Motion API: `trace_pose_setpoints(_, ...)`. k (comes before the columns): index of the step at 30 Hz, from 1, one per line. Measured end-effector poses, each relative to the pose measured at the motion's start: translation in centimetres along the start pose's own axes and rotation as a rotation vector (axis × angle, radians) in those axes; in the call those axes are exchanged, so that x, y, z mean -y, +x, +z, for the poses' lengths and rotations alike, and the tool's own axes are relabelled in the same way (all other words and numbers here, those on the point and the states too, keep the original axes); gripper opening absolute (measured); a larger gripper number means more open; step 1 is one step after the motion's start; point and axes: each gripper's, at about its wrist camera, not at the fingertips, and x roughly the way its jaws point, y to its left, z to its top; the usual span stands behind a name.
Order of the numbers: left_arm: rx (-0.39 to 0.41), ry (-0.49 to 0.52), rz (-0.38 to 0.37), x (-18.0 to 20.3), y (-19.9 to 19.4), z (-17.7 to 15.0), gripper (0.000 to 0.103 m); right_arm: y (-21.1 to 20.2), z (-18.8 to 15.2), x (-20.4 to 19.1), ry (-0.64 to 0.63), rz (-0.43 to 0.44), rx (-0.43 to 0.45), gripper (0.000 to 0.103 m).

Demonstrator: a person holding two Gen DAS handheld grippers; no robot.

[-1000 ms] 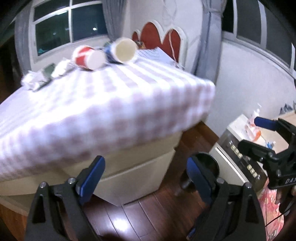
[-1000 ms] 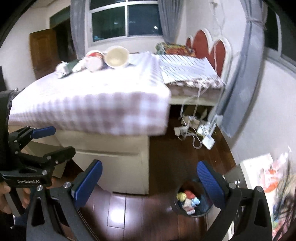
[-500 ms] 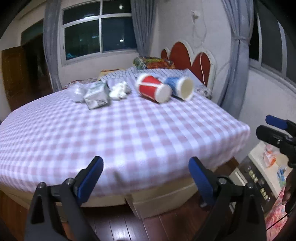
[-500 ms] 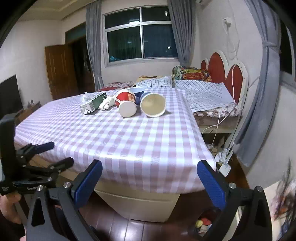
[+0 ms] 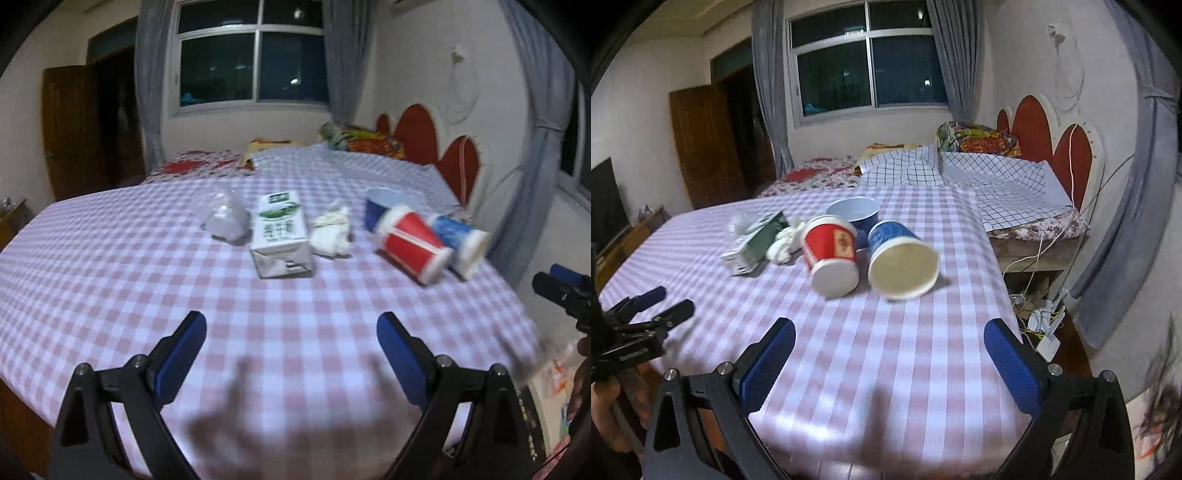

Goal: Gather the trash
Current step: 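Move both open tools back to the trash on the bed, then grasp the white milk carton with the left tool while the right tool grasps the blue paper cup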

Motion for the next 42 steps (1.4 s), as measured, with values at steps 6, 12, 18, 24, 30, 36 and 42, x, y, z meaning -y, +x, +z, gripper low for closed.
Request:
trace_pose_setpoints(6,-0.016,0.007,0.037,-0.3,3.2,1.9,0.094,4.7,1.5,0.7,-0.016,-0.017,-0.053,0.103)
trace_pose_setpoints(12,-0.070,0.034,0.056,-0.4,6.6,4.3,0.094,7.5,2.8,1.1,-0.049,0.007,-0.083,0.103)
trace_pose_setpoints(18,-0.121,0.041,0.061,-0.3,9.2,5.6,0.091,10.4,3.2,1.6,-0.055,0.009,-0.119,0.103)
trace_pose_setpoints(24,-0.179,0.040,0.058,-0.3,11.2,5.7,0.084,11.7,3.6,1.9,-0.061,0.038,-0.141,0.098)
trace_pose_setpoints(30,-0.189,0.045,0.046,-0.2,11.6,6.0,0.057,12.0,3.6,1.8,-0.064,0.064,-0.158,0.073)
trace_pose_setpoints(36,-0.107,0.098,0.090,0.5,9.4,5.9,0.056,10.6,3.3,1.2,-0.086,0.065,-0.137,0.061)
trace_pose_setpoints(42,-0.025,0.124,0.090,0.9,6.1,5.6,0.056,8.2,2.8,0.8,-0.111,0.046,-0.100,0.056)
